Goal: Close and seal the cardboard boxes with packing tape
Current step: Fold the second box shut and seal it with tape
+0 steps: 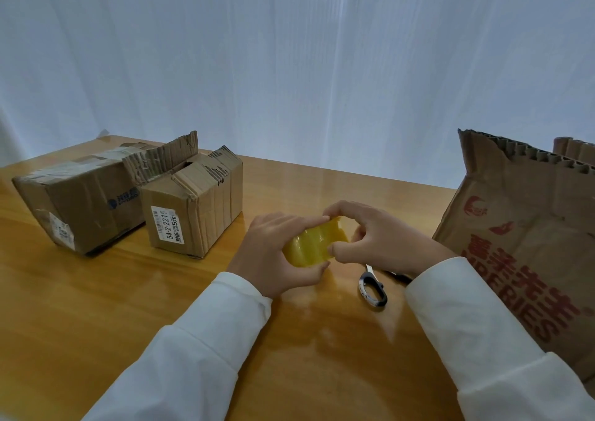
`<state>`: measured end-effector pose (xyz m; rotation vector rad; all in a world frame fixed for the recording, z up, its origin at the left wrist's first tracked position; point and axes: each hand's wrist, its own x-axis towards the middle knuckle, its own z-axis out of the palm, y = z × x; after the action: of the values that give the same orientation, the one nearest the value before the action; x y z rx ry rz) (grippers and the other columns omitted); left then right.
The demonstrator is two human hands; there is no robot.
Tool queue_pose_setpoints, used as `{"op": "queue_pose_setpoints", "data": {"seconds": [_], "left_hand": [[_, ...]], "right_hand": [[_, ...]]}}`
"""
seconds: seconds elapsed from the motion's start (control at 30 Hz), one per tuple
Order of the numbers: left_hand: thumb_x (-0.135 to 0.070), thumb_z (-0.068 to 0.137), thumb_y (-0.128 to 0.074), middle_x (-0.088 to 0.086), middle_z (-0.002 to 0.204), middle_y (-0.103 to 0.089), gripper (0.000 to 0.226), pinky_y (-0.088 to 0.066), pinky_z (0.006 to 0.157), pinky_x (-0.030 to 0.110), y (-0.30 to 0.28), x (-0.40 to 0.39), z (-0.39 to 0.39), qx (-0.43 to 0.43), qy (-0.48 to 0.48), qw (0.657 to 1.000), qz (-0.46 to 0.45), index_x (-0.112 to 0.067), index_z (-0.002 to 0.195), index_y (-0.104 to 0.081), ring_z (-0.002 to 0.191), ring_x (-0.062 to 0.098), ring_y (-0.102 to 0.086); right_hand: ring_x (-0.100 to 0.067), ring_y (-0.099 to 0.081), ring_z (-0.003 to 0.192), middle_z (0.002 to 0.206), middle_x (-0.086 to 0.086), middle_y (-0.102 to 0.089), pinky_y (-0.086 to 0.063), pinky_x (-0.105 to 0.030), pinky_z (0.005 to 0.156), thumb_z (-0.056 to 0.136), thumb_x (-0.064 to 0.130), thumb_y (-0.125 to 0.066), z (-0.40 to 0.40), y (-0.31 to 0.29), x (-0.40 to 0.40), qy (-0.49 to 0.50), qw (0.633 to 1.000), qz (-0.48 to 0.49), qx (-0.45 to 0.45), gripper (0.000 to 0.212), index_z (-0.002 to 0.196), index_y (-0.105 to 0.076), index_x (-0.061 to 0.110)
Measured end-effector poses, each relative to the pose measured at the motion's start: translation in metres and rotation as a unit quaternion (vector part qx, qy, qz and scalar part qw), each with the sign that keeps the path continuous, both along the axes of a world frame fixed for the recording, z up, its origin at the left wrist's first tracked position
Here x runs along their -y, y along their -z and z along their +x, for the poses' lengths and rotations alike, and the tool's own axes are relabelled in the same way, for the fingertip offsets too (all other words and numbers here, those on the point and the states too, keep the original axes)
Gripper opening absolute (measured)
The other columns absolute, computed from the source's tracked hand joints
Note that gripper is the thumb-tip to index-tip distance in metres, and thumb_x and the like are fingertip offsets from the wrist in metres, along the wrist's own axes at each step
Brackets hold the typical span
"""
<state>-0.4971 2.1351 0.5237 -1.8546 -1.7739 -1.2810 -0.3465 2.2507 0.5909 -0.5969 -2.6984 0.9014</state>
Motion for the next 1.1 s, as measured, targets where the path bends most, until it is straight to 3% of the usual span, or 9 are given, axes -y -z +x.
{"op": "queue_pose_setpoints", "data": {"seconds": [0.13, 0.27, 0.4, 0.5, 0.67, 0.8, 0.87, 1.0, 1.1], "left_hand": [[-0.049, 0.068, -0.069, -0.020, 0.103, -0.059, 0.060, -0.044, 0.084, 0.030, -0.001, 0.000, -0.002, 0.026, 0.016, 0.999, 0.018, -0.033, 0.124, -0.055, 0.093, 0.000, -0.049], [-0.048, 0.068, -0.068, -0.033, 0.101, -0.051, 0.057, -0.040, 0.080, 0.021, -0.001, 0.000, -0.001, 0.033, 0.014, 0.999, 0.028, -0.036, 0.122, -0.055, 0.092, -0.005, -0.049], [-0.046, 0.075, -0.061, -0.016, 0.106, -0.054, 0.045, -0.044, 0.083, 0.026, -0.003, -0.001, -0.004, 0.037, -0.030, 0.997, 0.068, -0.034, 0.118, -0.057, 0.098, 0.004, -0.049], [-0.041, 0.084, -0.050, -0.023, 0.117, -0.049, 0.035, -0.043, 0.087, 0.013, -0.007, -0.001, -0.005, 0.104, -0.028, 0.991, 0.085, -0.035, 0.118, -0.053, 0.107, -0.007, -0.048], [-0.030, 0.088, -0.049, -0.009, 0.109, -0.057, 0.028, -0.043, 0.086, 0.012, -0.008, -0.002, -0.012, 0.033, -0.065, 0.990, 0.122, -0.024, 0.113, -0.060, 0.103, 0.008, -0.053], [-0.039, 0.091, -0.054, -0.002, 0.093, -0.065, 0.034, -0.045, 0.076, 0.020, -0.010, -0.003, -0.016, -0.009, -0.056, 0.988, 0.145, -0.012, 0.100, -0.072, 0.087, 0.013, -0.057], [-0.051, 0.088, -0.053, -0.008, 0.092, -0.062, 0.044, -0.045, 0.073, 0.016, -0.011, -0.002, -0.013, 0.023, -0.031, 0.992, 0.119, -0.013, 0.101, -0.072, 0.085, 0.009, -0.056], [-0.060, 0.078, -0.059, -0.021, 0.098, -0.057, 0.046, -0.040, 0.073, 0.009, -0.012, 0.003, -0.006, 0.120, -0.027, 0.992, -0.013, -0.030, 0.113, -0.064, 0.088, 0.004, -0.054], [-0.055, 0.072, -0.055, -0.020, 0.105, -0.054, 0.056, -0.036, 0.078, 0.012, -0.015, 0.003, -0.004, 0.179, -0.041, 0.976, -0.115, -0.029, 0.122, -0.060, 0.097, 0.006, -0.049]], "right_hand": [[0.016, -0.049, 0.060, 0.060, 0.045, -0.049, -0.031, -0.014, 0.058, 0.080, 0.021, -0.064, 0.001, 0.000, 0.000, 0.002, 1.000, 0.001, -0.015, 0.035, 0.112, -0.057, 0.035], [-0.001, -0.048, 0.056, 0.065, 0.025, -0.053, -0.035, -0.012, 0.056, 0.081, 0.019, -0.060, -0.001, 0.000, 0.003, 0.020, 0.999, 0.018, -0.043, 0.034, 0.111, -0.059, 0.035], [-0.002, -0.045, 0.056, 0.072, 0.021, -0.054, -0.036, -0.013, 0.057, 0.083, 0.031, -0.055, -0.002, 0.007, -0.003, 0.021, 0.997, 0.001, -0.073, 0.018, 0.100, -0.061, 0.034], [-0.005, -0.045, 0.061, 0.065, 0.018, -0.054, -0.038, -0.023, 0.064, 0.090, 0.040, -0.057, -0.009, 0.016, -0.001, 0.030, 0.991, -0.081, -0.099, 0.019, 0.085, -0.062, 0.022], [-0.025, -0.068, 0.086, 0.084, -0.006, -0.074, -0.052, -0.041, 0.089, 0.097, 0.031, -0.045, -0.027, 0.024, 0.023, 0.027, 0.935, -0.329, -0.126, 0.027, 0.090, -0.065, 0.015], [-0.018, -0.063, 0.061, 0.068, -0.007, -0.067, -0.054, -0.027, 0.063, 0.097, 0.036, -0.046, -0.024, 0.013, 0.023, 0.038, 0.945, -0.291, -0.141, 0.032, 0.091, -0.062, 0.010], [-0.014, -0.061, 0.052, 0.060, -0.005, -0.065, -0.052, -0.022, 0.053, 0.096, 0.041, -0.047, -0.020, 0.007, 0.020, 0.056, 0.958, -0.252, -0.125, 0.036, 0.092, -0.062, 0.008], [-0.005, -0.062, 0.056, 0.063, 0.003, -0.068, -0.051, -0.024, 0.060, 0.093, 0.052, -0.045, -0.019, 0.007, 0.019, 0.098, 0.989, -0.094, -0.064, 0.035, 0.098, -0.056, 0.018], [-0.003, -0.061, 0.068, 0.070, 0.005, -0.068, -0.043, -0.023, 0.062, 0.093, 0.057, -0.042, -0.020, 0.009, 0.023, 0.104, 0.994, -0.033, -0.015, 0.034, 0.100, -0.048, 0.024]]}}
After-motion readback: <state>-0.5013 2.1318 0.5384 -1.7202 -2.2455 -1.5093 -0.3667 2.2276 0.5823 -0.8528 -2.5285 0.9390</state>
